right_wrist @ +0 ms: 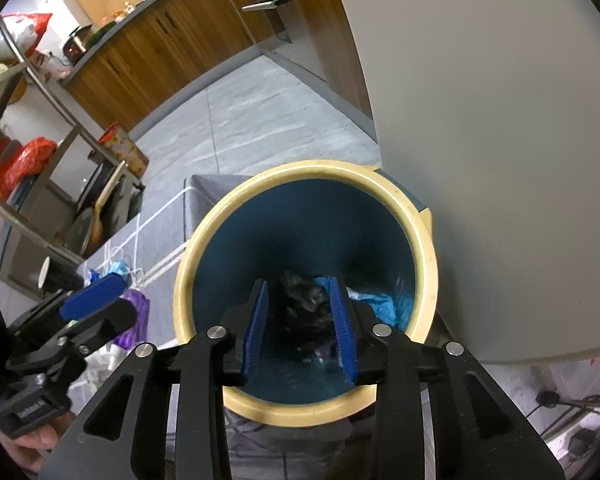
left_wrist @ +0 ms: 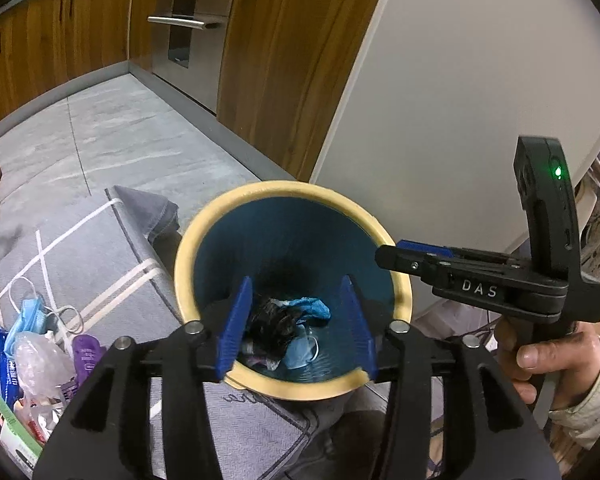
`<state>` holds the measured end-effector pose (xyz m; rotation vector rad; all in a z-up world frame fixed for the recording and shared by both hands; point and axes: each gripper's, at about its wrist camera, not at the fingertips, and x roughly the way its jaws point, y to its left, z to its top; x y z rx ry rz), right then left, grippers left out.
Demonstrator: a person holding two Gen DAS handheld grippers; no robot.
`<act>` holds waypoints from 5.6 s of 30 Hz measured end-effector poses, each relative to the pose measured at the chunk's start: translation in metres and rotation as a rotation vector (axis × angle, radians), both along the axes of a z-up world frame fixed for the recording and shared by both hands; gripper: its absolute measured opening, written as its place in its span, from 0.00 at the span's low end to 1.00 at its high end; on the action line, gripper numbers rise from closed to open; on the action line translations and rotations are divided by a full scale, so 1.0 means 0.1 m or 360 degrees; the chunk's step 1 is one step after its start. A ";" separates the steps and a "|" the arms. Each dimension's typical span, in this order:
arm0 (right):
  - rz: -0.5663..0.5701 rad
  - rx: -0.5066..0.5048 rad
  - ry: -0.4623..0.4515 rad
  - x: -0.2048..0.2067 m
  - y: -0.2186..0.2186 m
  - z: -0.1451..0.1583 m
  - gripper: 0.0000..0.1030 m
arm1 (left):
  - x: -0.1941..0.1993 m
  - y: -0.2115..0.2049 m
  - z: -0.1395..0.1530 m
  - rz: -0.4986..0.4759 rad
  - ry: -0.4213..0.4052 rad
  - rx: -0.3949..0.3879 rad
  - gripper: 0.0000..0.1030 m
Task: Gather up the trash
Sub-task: 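Carry bag and mask over the bin and open both tools, then grasp the white medicine box with left tool while right tool grasps purple bottle, then carry box and purple bottle over the bin and open both tools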
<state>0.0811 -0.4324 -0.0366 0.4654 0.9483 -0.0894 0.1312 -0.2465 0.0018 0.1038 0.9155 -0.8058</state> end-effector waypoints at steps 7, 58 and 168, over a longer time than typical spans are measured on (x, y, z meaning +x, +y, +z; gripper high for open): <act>0.0049 0.0002 -0.0039 0.05 0.14 0.08 0.40 | 0.00 0.29 0.13 0.0098 -0.0036 -0.0001 0.63; 0.0708 0.0088 0.0060 0.46 2.10 -0.19 0.55 | 0.11 2.90 -0.90 0.1244 0.0550 0.0156 0.85; 0.0073 0.0142 0.0149 -0.24 0.20 -0.33 0.36 | 0.41 0.15 -0.38 0.0376 0.0367 -0.0119 0.81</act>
